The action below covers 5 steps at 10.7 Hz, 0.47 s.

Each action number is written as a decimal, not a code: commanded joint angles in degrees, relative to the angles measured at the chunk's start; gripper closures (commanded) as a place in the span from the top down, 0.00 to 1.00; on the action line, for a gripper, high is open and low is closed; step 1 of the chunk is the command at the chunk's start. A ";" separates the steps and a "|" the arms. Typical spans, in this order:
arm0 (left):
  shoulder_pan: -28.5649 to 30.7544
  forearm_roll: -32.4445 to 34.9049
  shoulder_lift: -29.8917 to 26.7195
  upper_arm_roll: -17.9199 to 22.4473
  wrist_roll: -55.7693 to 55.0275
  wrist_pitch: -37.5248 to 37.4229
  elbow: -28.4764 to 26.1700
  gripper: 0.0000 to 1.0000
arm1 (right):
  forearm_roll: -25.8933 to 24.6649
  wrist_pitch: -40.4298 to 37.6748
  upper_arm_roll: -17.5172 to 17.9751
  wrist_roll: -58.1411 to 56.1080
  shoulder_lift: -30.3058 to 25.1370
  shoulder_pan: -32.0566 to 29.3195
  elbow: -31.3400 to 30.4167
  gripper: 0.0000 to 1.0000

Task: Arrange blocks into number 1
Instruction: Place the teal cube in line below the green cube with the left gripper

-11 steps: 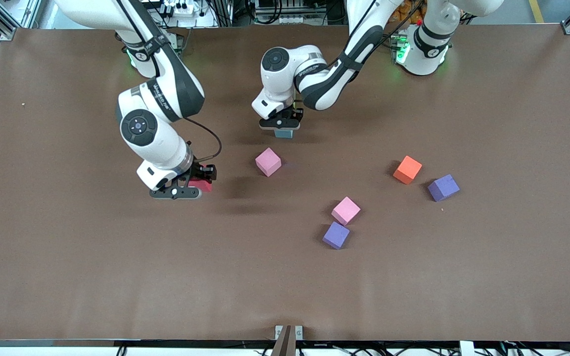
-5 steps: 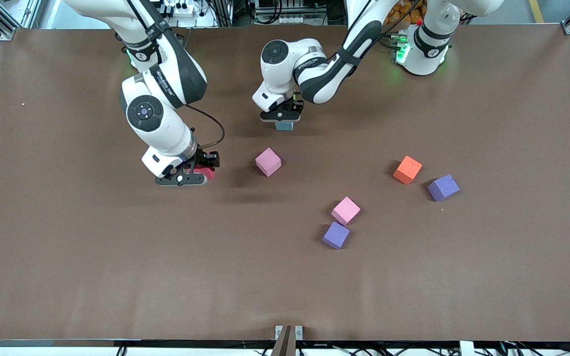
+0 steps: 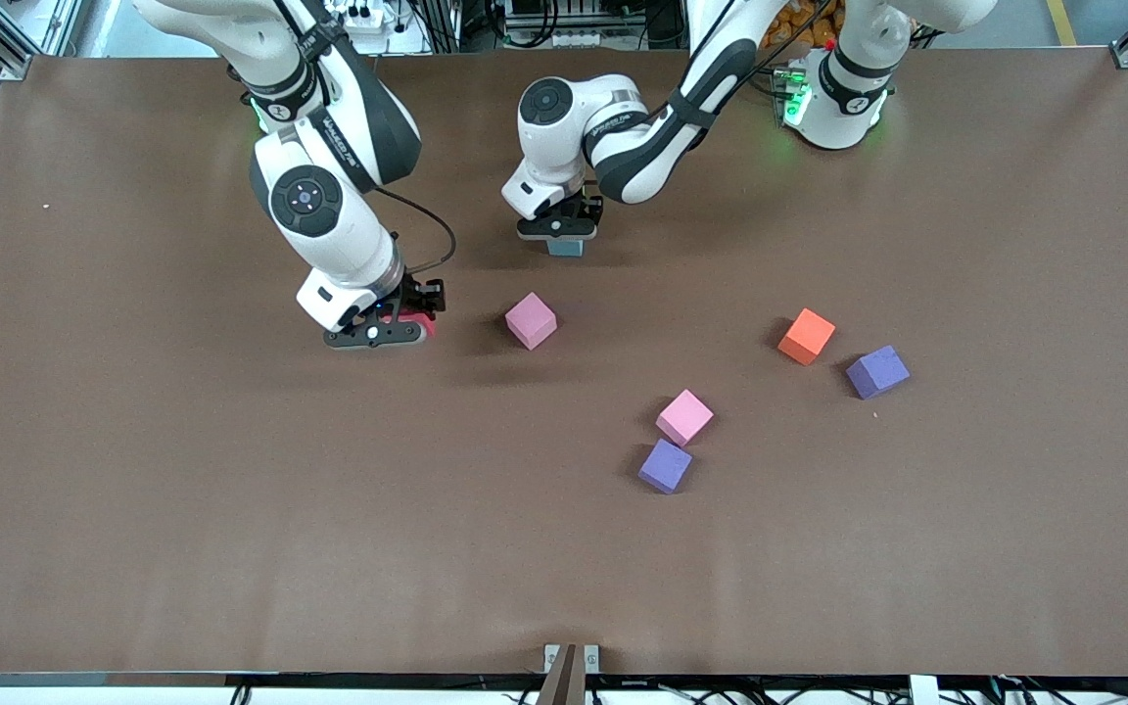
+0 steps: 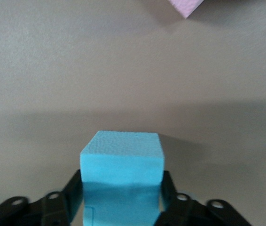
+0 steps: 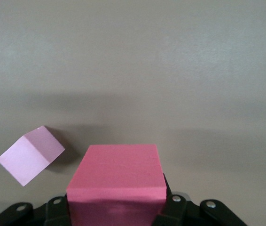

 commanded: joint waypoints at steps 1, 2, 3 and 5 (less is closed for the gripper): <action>1.21 -0.80 -1.27 -0.59 -0.97 0.42 -0.93 1.00 | 2.91 0.09 -0.08 0.71 -2.15 1.46 -2.15 0.55; 1.56 -0.88 -2.84 -0.59 -0.97 0.42 -1.10 1.00 | 2.91 0.18 -0.08 0.80 -2.15 2.07 -2.06 0.55; 2.08 -0.88 -4.69 -0.68 -0.97 -0.01 -1.19 1.00 | 3.09 0.18 -0.26 0.80 -1.98 2.60 -2.06 0.55; 4.01 -2.37 -9.08 -0.76 -0.80 -0.36 -1.54 1.00 | 3.09 0.35 -1.39 0.80 -1.54 4.26 -1.89 0.55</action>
